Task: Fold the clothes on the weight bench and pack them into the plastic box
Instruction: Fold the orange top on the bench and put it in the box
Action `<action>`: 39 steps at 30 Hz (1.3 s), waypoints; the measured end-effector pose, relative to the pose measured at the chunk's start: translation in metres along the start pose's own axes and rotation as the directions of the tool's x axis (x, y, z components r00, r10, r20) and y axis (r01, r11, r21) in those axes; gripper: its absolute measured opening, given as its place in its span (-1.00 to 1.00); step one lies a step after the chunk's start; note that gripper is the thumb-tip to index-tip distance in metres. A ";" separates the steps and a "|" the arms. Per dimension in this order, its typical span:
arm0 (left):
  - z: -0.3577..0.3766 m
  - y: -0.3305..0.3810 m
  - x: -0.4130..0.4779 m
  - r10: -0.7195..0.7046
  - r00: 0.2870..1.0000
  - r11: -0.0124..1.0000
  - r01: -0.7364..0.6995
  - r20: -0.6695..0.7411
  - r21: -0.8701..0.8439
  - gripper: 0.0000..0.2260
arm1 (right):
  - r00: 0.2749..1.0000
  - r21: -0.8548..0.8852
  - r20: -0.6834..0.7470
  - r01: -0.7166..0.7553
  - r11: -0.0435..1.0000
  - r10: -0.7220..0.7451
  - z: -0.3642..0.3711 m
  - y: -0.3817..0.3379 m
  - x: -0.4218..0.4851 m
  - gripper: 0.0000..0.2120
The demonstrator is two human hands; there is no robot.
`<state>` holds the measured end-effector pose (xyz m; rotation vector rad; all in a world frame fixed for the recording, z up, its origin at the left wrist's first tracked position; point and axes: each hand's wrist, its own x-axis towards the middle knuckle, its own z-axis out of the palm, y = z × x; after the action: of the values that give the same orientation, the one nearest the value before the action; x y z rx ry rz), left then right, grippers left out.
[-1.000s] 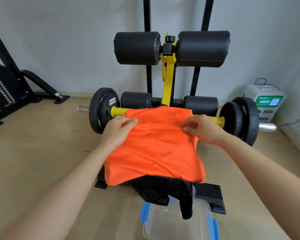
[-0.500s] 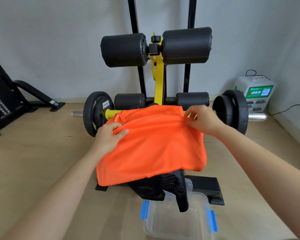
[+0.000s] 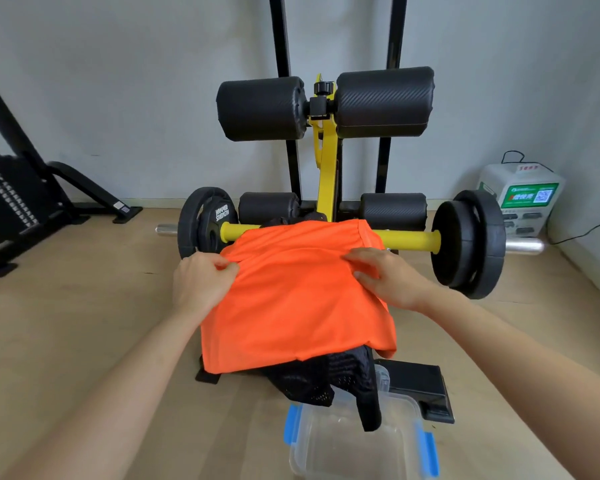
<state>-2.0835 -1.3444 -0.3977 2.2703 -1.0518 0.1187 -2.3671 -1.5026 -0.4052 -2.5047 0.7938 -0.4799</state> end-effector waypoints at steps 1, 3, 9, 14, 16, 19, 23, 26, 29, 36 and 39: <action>-0.002 -0.001 -0.002 -0.054 0.998 0.999 0.054 0.011 0.000 -0.86 | 1.000 0.011 0.006 -0.014 1.000 0.014 0.000 -0.001 0.000 -0.61; -0.005 -0.006 -0.004 -0.074 0.997 0.997 0.075 -0.024 0.020 -0.90 | 1.000 0.040 0.002 -0.028 0.999 0.028 -0.001 -0.002 0.002 -0.61; 0.001 -0.019 -0.001 0.229 0.958 0.968 -0.205 0.172 -0.145 -0.57 | 0.998 0.120 -0.009 -0.063 0.991 0.064 -0.001 -0.004 0.004 -0.58; 0.007 -0.017 -0.008 0.250 0.898 0.956 -0.288 0.362 0.054 -0.41 | 0.984 -0.131 0.101 -0.136 0.982 0.149 0.005 -0.010 0.002 -0.46; 0.006 -0.020 -0.007 0.247 0.911 0.944 -0.303 0.329 0.128 -0.44 | 0.986 -0.170 0.071 -0.139 0.976 0.153 0.004 -0.010 -0.001 -0.45; 0.003 -0.023 -0.018 0.343 0.904 0.917 -0.381 0.257 0.119 -0.49 | 0.997 -0.239 -0.034 -0.076 0.968 0.070 0.007 -0.010 -0.013 -0.44; -0.007 -0.008 -0.054 0.619 0.773 0.785 -0.610 0.134 -0.108 -0.68 | 0.981 -0.161 -0.120 0.132 0.978 -0.152 0.007 -0.017 -0.041 -0.48; -0.007 0.008 -0.085 0.710 0.673 0.704 -0.689 0.205 -0.172 -0.76 | 0.965 -0.086 -0.097 0.235 0.968 -0.243 0.009 -0.025 -0.060 -0.53; 0.002 0.016 -0.109 0.759 0.595 0.646 -0.740 0.264 -0.190 -0.73 | 0.959 -0.105 -0.012 0.281 0.954 -0.283 0.018 -0.027 -0.073 -0.54; 0.019 0.041 -0.126 0.771 0.624 0.632 -0.774 0.126 -0.040 -0.81 | 0.972 -0.076 -0.021 0.232 0.970 -0.234 0.031 -0.025 -0.085 -0.53; 0.016 0.050 -0.123 0.756 0.650 0.655 -0.752 0.078 -0.081 -0.88 | 0.976 -0.027 -0.091 0.196 0.980 -0.197 0.034 -0.026 -0.086 -0.50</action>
<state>-2.2052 -1.2968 -0.4254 1.6559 -1.9928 0.3183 -2.4066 -1.4206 -0.4353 -2.6063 0.5880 -0.6636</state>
